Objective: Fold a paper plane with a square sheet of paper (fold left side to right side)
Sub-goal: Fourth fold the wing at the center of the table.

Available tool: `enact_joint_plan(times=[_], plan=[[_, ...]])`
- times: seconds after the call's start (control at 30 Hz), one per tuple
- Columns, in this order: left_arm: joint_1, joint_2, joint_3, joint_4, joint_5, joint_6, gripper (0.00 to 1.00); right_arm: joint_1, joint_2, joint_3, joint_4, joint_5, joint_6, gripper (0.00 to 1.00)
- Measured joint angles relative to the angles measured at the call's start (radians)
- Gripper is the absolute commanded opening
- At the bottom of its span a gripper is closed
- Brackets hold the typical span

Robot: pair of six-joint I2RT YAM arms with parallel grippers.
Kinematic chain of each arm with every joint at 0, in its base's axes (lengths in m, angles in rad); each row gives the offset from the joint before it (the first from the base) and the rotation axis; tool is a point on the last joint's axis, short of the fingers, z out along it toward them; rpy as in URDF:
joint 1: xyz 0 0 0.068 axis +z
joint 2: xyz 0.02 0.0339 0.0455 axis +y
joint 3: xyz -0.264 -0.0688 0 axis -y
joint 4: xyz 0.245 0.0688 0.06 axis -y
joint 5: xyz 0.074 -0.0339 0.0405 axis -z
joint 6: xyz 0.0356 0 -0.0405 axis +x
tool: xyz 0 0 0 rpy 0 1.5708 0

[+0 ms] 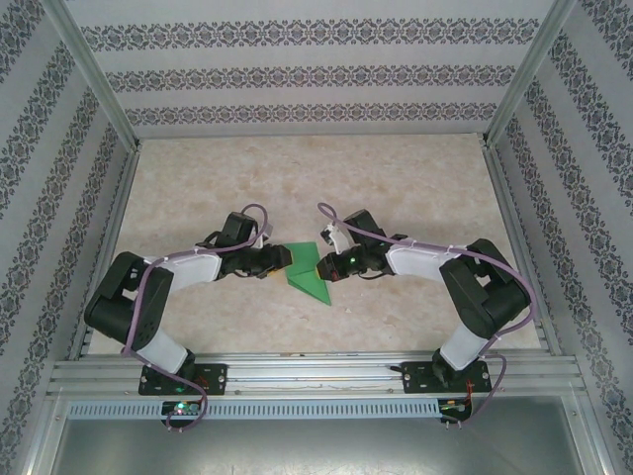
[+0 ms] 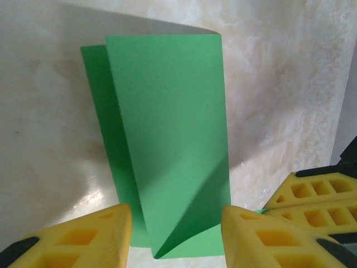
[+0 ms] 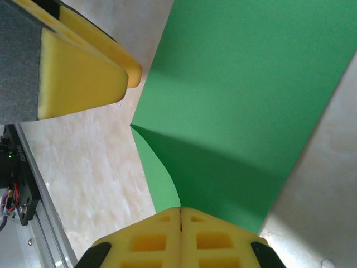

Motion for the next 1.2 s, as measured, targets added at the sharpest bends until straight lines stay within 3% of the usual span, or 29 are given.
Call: enact_joint_plan(times=[0.5,0.7,0.97,1.2], plan=[[-0.001,0.091,0.044,0.041,0.018,-0.011,0.46,-0.021,-0.041,-0.043,0.042,-0.007,0.028,0.0],[-0.003,0.105,0.046,0.064,0.032,-0.023,0.37,-0.026,-0.045,-0.053,0.05,-0.01,0.029,0.0],[-0.026,0.131,0.075,0.087,0.058,-0.038,0.31,-0.026,-0.069,-0.061,0.036,0.035,0.042,0.37],[-0.029,0.117,0.086,0.088,0.06,-0.045,0.3,0.051,-0.246,-0.06,-0.117,0.275,0.001,0.47]])
